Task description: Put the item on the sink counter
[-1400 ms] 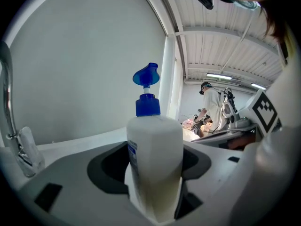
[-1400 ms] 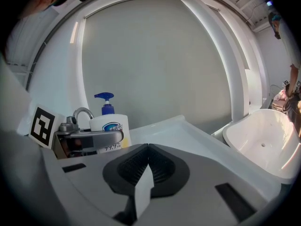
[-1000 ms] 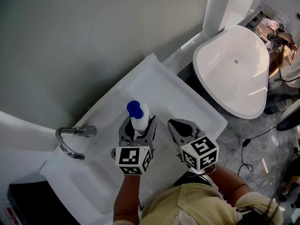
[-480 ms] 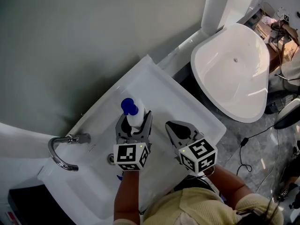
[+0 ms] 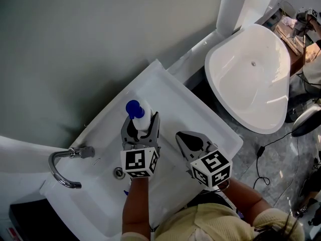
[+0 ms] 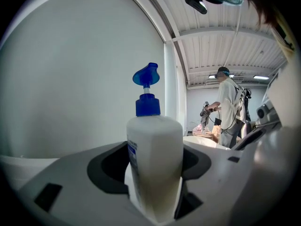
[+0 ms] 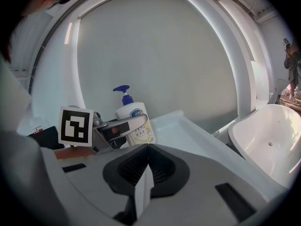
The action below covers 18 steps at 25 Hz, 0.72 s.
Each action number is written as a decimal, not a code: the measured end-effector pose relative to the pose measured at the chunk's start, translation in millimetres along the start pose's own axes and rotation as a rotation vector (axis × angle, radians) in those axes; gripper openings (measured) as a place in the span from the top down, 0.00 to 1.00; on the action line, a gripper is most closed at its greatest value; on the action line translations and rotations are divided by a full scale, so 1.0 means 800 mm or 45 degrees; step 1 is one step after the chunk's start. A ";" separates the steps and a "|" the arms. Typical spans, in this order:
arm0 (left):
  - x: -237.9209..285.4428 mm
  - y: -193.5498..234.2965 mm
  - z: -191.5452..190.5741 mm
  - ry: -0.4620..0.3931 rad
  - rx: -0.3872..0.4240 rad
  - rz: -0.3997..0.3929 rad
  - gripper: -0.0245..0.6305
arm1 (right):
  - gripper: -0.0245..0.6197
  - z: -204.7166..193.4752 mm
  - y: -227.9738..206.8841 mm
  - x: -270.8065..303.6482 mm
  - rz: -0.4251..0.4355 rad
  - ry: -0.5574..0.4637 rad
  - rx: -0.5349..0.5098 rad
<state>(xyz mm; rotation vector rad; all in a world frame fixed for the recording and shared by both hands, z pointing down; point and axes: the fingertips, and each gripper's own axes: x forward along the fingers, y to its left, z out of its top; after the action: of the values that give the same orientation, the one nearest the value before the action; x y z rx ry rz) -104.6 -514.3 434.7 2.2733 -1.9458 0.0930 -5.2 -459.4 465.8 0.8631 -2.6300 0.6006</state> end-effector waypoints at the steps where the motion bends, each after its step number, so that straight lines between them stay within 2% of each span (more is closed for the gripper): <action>1: 0.004 0.001 -0.001 0.000 0.006 0.002 0.49 | 0.93 0.000 -0.001 0.001 0.001 0.002 0.001; 8: 0.032 0.013 -0.002 -0.043 -0.017 0.030 0.49 | 0.93 -0.005 -0.007 0.003 0.003 0.004 0.016; 18: 0.064 0.036 0.003 -0.094 0.037 0.073 0.49 | 0.93 -0.007 -0.016 0.017 0.005 0.020 0.036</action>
<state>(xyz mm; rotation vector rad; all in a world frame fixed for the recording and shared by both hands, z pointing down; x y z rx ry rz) -124.9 -569.2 441.9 2.2705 -2.0592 0.0452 -6.8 -472.7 479.8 0.8581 -2.6161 0.6441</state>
